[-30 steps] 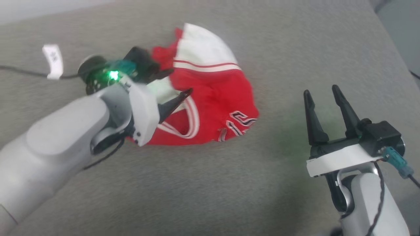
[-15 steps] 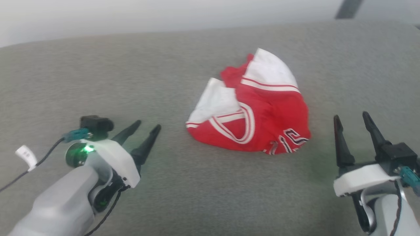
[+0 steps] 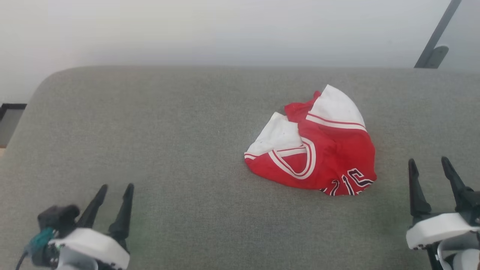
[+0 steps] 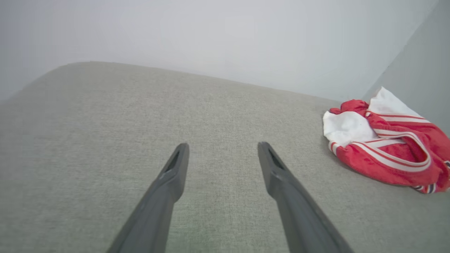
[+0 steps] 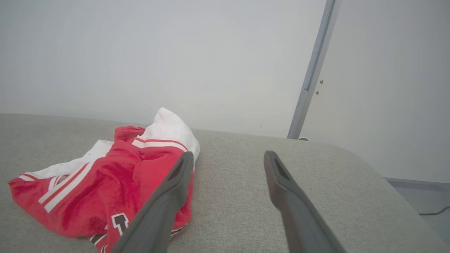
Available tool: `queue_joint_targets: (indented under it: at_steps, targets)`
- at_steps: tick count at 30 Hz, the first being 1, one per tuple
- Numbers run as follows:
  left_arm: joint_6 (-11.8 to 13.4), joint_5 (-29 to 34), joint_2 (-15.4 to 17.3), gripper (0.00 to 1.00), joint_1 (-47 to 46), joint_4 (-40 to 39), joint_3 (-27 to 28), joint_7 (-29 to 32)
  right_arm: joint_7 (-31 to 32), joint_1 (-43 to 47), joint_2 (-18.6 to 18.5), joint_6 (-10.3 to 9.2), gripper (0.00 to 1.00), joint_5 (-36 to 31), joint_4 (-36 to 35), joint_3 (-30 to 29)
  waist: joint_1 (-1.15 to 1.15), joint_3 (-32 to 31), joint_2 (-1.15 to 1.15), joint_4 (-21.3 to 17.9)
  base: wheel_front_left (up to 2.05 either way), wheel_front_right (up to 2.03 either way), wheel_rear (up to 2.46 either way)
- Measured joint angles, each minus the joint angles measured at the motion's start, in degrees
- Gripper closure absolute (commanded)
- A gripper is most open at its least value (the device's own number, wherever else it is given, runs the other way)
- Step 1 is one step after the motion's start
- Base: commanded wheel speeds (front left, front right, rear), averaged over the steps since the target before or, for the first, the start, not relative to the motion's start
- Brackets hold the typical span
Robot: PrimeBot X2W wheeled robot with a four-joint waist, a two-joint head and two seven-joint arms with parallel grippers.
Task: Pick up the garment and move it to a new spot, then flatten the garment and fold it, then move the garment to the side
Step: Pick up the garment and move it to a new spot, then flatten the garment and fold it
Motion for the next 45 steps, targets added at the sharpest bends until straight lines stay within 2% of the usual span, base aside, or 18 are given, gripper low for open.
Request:
queue_joint_targets:
  at_steps: [5,11,17,26,31,33,37,38,43,45]
  targets:
    - [0.5,10.2,-4.4,0.0,6.7,-7.5,9.3,0.0,0.0,1.1,-0.4,0.0,0.0,0.0,-0.5,-0.4,0.0,-1.7,0.0,-0.5,0.0,0.0,0.0]
    - [-0.3,19.5,-9.8,0.0,10.8,-14.1,15.9,0.0,0.0,1.1,-0.5,0.0,0.0,1.1,-1.3,0.1,0.0,-3.0,0.01,-1.5,0.0,0.0,0.0]
    - [-1.2,22.9,-13.1,0.0,12.0,-13.4,17.3,0.0,0.0,0.9,-0.5,0.0,0.0,1.3,-0.8,1.1,0.0,-2.8,0.01,-2.2,0.0,0.0,0.0]
    - [-1.6,24.4,-14.9,0.0,12.0,-14.3,18.8,0.0,0.0,0.2,-1.4,0.0,0.0,1.4,-0.1,2.5,0.0,-2.0,0.01,-2.6,0.0,0.0,0.0]
    - [-1.6,24.4,-15.5,0.0,11.8,-15.2,17.8,0.0,0.5,-1.8,-3.6,0.0,0.0,1.7,3.2,5.3,0.0,-0.8,0.01,-2.1,0.0,0.0,0.0]
    - [-1.6,24.3,-16.0,0.0,11.0,-15.3,17.3,0.0,2.5,-4.3,-5.4,0.0,0.0,2.2,4.4,7.6,0.0,0.3,0.01,-1.8,0.0,0.0,0.0]
    - [-1.6,23.9,-16.8,0.0,8.5,-15.3,15.7,0.0,10.5,-12.1,-10.7,0.0,0.0,5.6,5.1,14.7,0.0,3.2,0.01,-1.1,0.0,0.0,0.0]
    - [-1.6,23.9,-16.8,0.0,8.5,-15.3,15.7,0.0,10.5,-12.1,-10.7,0.0,0.0,5.6,5.1,14.7,0.0,3.2,0.01,-1.1,0.0,0.0,0.0]
    - [-1.6,22.9,-18.0,0.0,4.7,-14.4,13.1,0.0,23.9,-22.9,-18.9,0.0,0.0,12.3,5.9,23.6,0.0,7.5,0.01,0.4,0.0,0.0,0.0]
    - [-1.6,22.7,-18.4,0.0,3.4,-13.9,12.2,0.0,29.0,-26.9,-20.8,-0.01,0.0,16.9,6.1,27.3,0.0,9.1,0.0,1.2,0.0,0.0,0.0]
